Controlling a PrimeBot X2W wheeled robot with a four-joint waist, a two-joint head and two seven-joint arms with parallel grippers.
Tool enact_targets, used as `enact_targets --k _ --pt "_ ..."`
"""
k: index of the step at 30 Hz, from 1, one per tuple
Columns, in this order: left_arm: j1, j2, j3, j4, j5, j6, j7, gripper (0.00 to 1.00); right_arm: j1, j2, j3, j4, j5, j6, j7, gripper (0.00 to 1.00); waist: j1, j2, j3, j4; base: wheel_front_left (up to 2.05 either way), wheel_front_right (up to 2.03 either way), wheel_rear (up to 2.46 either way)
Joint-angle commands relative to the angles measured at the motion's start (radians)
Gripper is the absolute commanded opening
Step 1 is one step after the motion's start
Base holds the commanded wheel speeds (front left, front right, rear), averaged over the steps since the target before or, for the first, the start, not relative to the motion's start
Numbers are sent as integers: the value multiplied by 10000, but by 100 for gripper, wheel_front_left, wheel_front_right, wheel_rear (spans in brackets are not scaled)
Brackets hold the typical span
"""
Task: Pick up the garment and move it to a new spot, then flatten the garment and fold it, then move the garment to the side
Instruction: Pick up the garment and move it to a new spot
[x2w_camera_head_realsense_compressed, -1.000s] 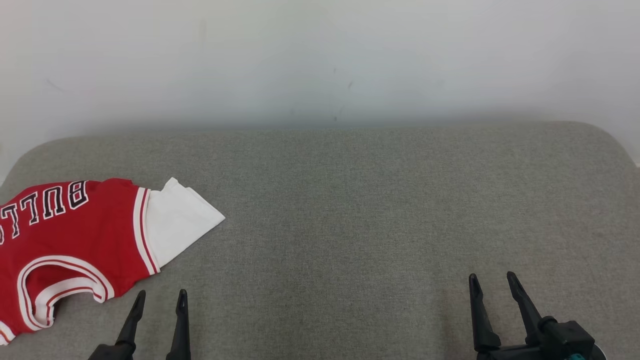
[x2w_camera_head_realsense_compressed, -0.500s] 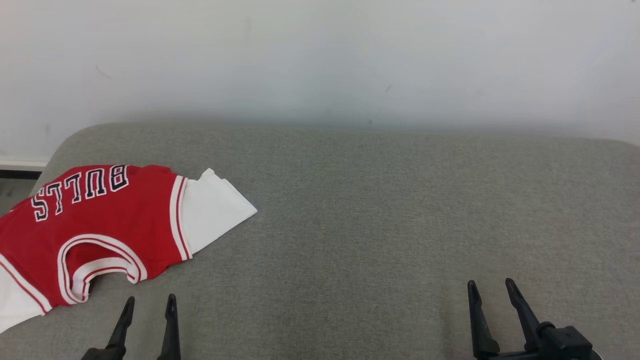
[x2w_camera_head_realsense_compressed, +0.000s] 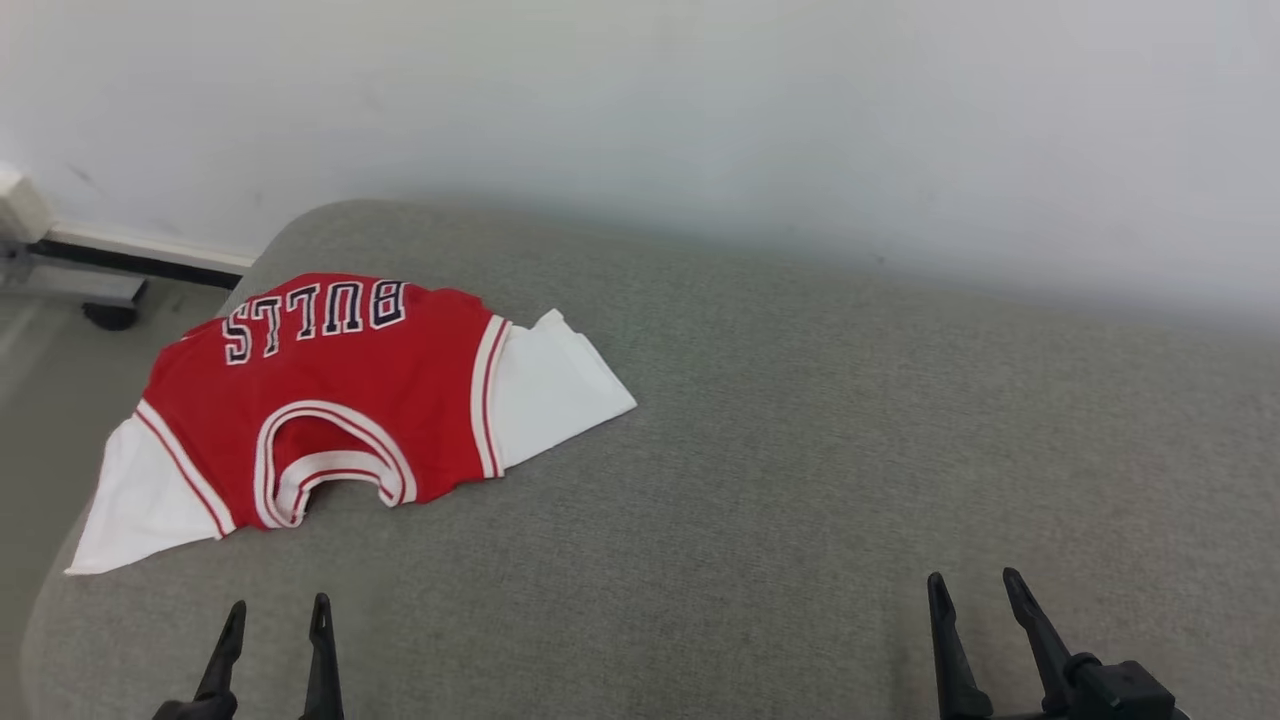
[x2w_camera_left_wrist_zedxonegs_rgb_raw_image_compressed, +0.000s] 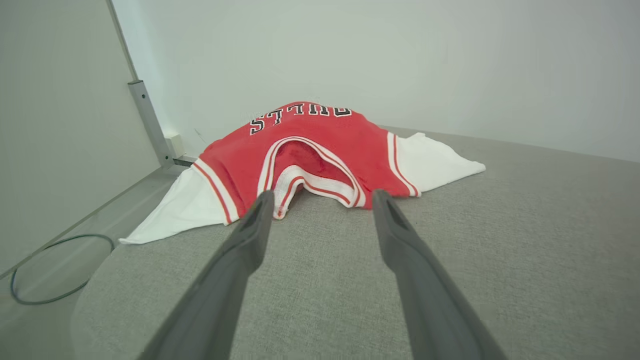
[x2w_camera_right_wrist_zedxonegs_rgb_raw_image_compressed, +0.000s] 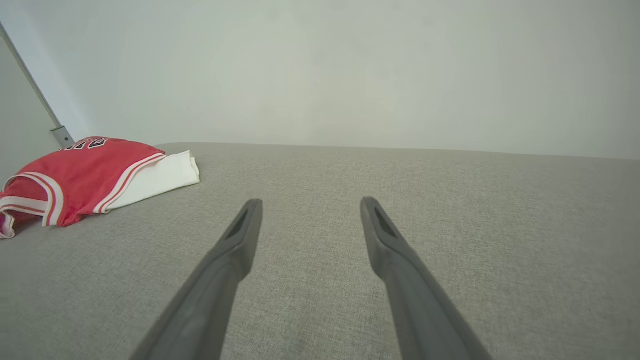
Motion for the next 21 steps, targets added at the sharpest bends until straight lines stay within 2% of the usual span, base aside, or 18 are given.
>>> enact_targets --k 1,13,21 --pt "-53 -45 45 -28 89 55 -39 100 -9 -6 14 3 -30 33 -7 100 0 0 68 637 0 0 0" --pt "81 -143 487 106 135 267 -39 100 -94 -5 208 30 -204 33 -7 100 0 0 152 1972 0 0 0" --pt "-84 -161 622 225 72 235 -39 100 -209 -7 294 55 -291 33 -8 100 0 0 276 2223 0 0 0"
